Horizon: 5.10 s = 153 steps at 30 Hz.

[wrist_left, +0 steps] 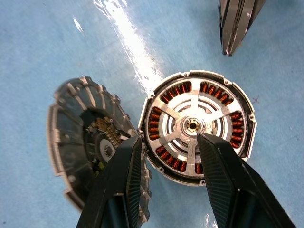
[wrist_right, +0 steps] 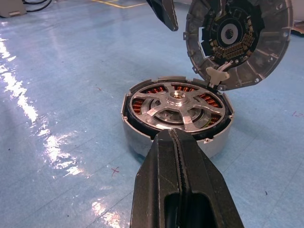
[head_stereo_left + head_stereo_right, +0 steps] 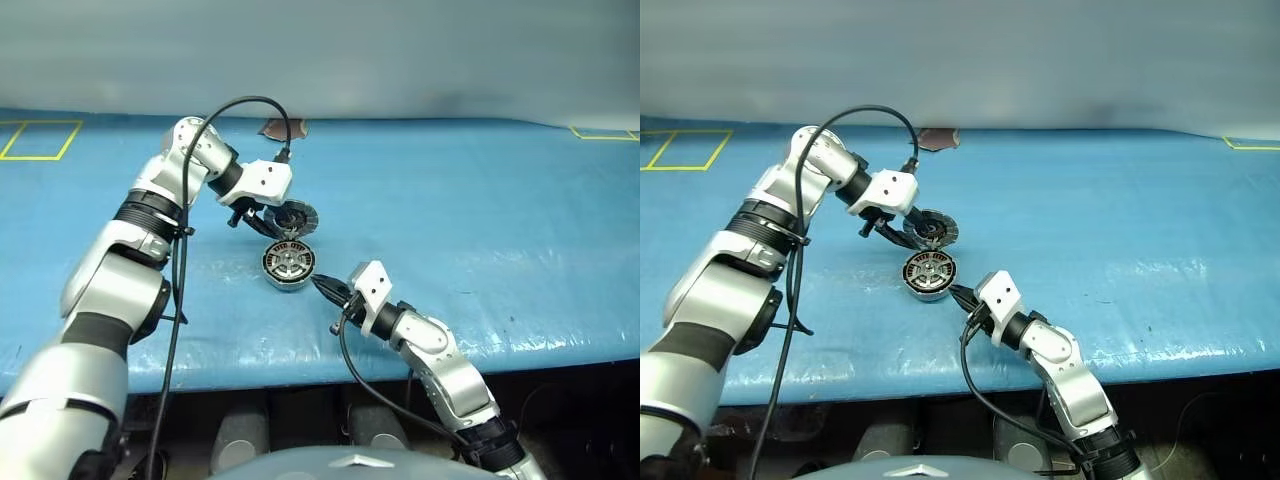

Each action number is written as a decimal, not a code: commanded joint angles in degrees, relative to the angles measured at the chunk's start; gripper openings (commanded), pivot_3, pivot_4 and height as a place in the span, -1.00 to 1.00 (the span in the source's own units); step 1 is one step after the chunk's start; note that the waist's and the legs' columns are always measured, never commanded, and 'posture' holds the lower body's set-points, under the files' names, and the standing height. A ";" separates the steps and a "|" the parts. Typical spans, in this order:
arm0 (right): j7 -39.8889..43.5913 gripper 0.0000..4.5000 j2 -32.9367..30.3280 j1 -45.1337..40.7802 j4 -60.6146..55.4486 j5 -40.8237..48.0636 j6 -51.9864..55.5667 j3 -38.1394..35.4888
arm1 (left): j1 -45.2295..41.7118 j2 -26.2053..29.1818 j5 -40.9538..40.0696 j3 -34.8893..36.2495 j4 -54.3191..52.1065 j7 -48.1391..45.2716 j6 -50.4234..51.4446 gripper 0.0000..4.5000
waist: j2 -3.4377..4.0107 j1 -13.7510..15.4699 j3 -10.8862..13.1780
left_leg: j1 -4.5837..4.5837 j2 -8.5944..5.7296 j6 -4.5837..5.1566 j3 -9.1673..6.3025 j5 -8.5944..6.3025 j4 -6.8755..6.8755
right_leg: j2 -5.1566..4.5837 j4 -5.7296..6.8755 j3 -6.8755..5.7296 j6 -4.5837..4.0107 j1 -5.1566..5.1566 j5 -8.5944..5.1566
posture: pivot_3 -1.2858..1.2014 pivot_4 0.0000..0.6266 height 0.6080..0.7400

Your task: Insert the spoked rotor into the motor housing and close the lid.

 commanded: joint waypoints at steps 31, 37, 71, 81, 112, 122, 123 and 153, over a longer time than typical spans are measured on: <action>1.64 -1.00 7.49 -16.84 23.14 -4.87 4.20 2.88 | 33.35 13.23 -10.93 15.38 -35.40 15.64 22.57 -0.11 | 0.04 -0.66 0.02 | 0.33 0.04 0.01 0.00 0.01 -0.01 | 0.03 0.09 -0.02 -0.05 0.22 -0.02 | 0.03 -0.52 1.00; 2.33 -1.00 6.84 -16.11 21.23 -5.46 4.27 3.71 | 35.86 13.19 -13.13 17.06 -37.05 18.25 25.08 -0.11 | 0.07 -0.79 0.01 | 1.04 0.09 0.01 0.04 0.00 -0.17 | 0.01 0.03 -0.03 -0.14 0.81 -0.09 | 0.03 -0.52 1.00; 3.71 -1.00 -0.67 -39.56 23.46 -5.12 6.49 -7.54 | 48.54 7.68 -17.89 22.38 -38.68 31.66 24.54 -0.11 | 0.13 -0.79 0.14 | 0.88 0.04 0.00 0.20 0.00 -0.63 | -0.12 -0.25 -0.04 -0.18 0.53 -0.10 | 0.03 -0.52 1.00; 11.31 -1.00 6.45 -45.79 39.35 -3.54 1.75 -5.15 | 49.54 8.80 -19.33 24.60 -38.92 32.21 24.56 -0.11 | 0.15 -0.78 0.15 | 0.88 0.02 0.00 0.12 0.00 -1.24 | -0.11 -0.30 -0.10 -0.14 0.38 -0.10 | 0.03 -0.52 1.00; 9.47 -1.00 5.91 -21.85 20.32 -6.91 11.26 6.34 | 47.77 9.80 -19.48 26.31 -35.76 32.37 24.91 -0.11 | 0.15 -0.81 0.15 | 1.06 0.07 -0.02 0.14 0.00 -1.21 | -0.09 -0.28 -0.13 -0.42 0.48 -0.34 | 0.03 -0.52 1.00; 6.54 -0.92 7.32 -19.63 14.78 -3.37 11.65 2.51 | 45.90 9.16 -19.45 26.03 -35.18 32.17 24.21 -0.09 | 0.14 -0.73 0.14 | 1.07 0.07 -0.02 0.13 0.00 -1.20 | -0.10 -0.28 -0.13 -0.43 0.51 -0.34 | 0.03 -0.52 1.00; 6.49 -0.83 7.24 -19.43 14.32 -2.93 12.04 2.16 | 45.81 9.01 -19.31 25.87 -35.02 32.17 24.10 -0.09 | 0.14 -0.72 0.14 | 1.07 0.07 -0.02 0.13 0.00 -1.20 | -0.10 -0.29 -0.13 -0.42 0.51 -0.34 | 0.03 -0.52 1.00; 5.83 0.66 6.90 -17.71 17.15 -5.11 11.60 6.45 | 46.53 8.77 -18.72 25.95 -34.40 34.29 23.24 -0.09 | 0.14 -0.85 0.14 | 1.04 0.08 -0.02 0.13 -0.01 -1.29 | -0.09 -0.32 -0.14 -0.48 0.46 -0.38 | 0.03 -0.52 1.00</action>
